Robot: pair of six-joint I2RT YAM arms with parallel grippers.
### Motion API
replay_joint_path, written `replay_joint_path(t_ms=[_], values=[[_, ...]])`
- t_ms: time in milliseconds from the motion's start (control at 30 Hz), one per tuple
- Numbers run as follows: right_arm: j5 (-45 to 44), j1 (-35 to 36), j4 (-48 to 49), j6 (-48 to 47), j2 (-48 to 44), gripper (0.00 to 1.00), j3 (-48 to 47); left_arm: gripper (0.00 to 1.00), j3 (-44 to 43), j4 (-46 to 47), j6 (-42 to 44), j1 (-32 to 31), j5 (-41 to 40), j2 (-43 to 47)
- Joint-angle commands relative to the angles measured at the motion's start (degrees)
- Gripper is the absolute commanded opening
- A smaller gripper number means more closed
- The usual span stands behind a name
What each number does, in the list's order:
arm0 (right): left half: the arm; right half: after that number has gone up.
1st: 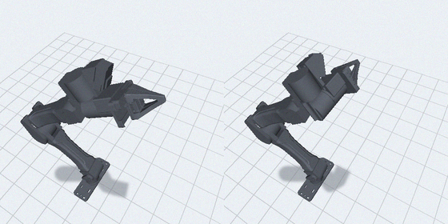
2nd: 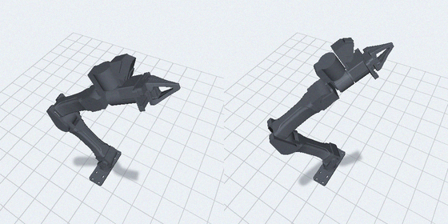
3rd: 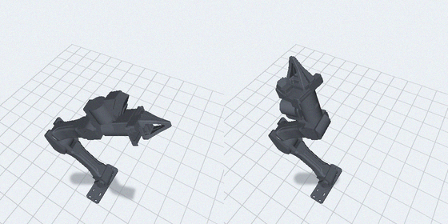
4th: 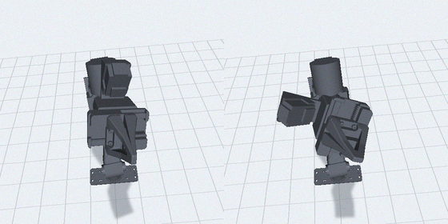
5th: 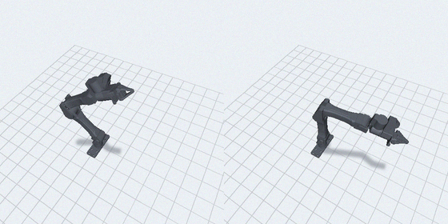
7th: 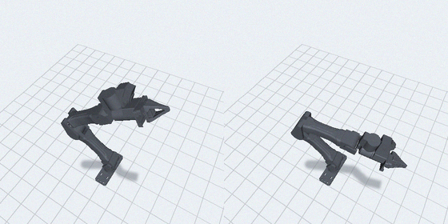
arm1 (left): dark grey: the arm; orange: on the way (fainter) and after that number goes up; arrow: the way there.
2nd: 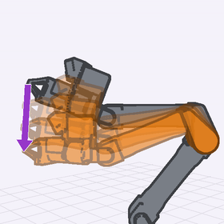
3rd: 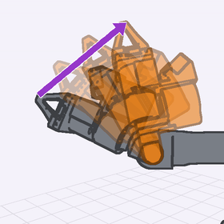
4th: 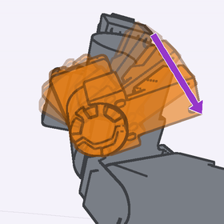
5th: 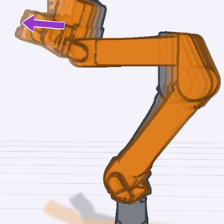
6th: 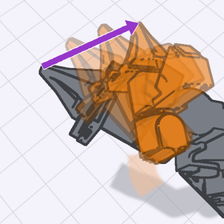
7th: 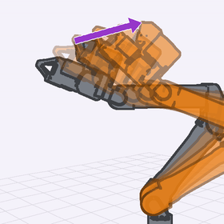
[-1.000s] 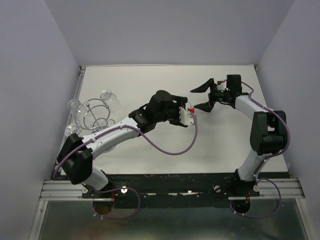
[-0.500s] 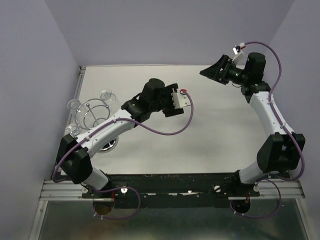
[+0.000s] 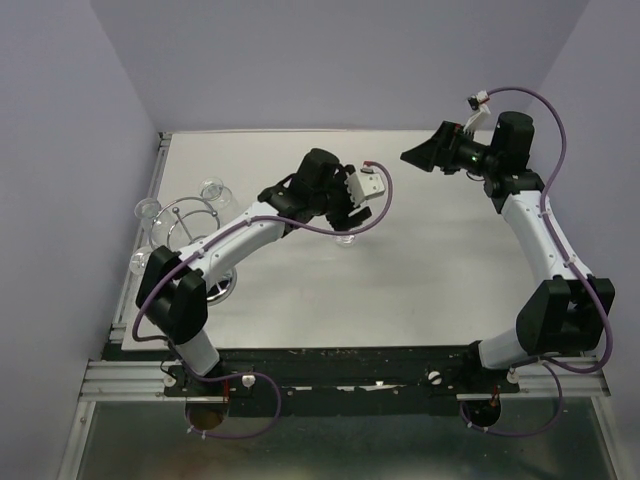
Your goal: Take the wine glass off the wine glass rack
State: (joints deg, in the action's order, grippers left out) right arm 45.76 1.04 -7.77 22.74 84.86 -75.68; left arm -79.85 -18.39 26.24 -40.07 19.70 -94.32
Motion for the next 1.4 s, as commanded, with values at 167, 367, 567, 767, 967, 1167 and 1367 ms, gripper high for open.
replay_joint_path(t_ms=[167, 367, 567, 767, 967, 1167, 1367], values=[[2.9, -0.2, -0.1, -1.4, 1.1, 1.0, -1.0, 0.58, -4.2, 1.3, -9.2, 1.5, 3.7, -2.1], [4.6, -0.2, -0.2, -1.1, 1.7, 1.0, -0.7, 0.68, -8.1, -2.8, -10.1, 1.7, 3.5, -6.1], [5.0, -0.2, -0.2, -1.7, 1.4, 1.0, -1.0, 0.85, -9.1, -3.0, -11.2, 1.8, 4.2, -7.4], [3.8, -0.2, -0.3, -6.1, -0.2, 1.0, 0.7, 0.99, -9.2, 0.0, -13.1, 3.2, 3.7, -4.4], [3.8, 0.1, -0.8, -19.6, -1.5, 1.0, 1.9, 0.99, -18.3, -1.9, -16.0, 6.9, 5.3, -1.5], [1.0, 7.9, -9.2, -38.5, -1.0, 1.0, -1.1, 0.99, -17.3, 1.6, -17.7, 13.6, 1.1, 4.8], [-1.3, 15.2, -14.5, -52.3, -0.9, 1.0, -1.4, 0.99, -14.5, 3.2, -19.8, 19.3, -0.4, 9.2]])
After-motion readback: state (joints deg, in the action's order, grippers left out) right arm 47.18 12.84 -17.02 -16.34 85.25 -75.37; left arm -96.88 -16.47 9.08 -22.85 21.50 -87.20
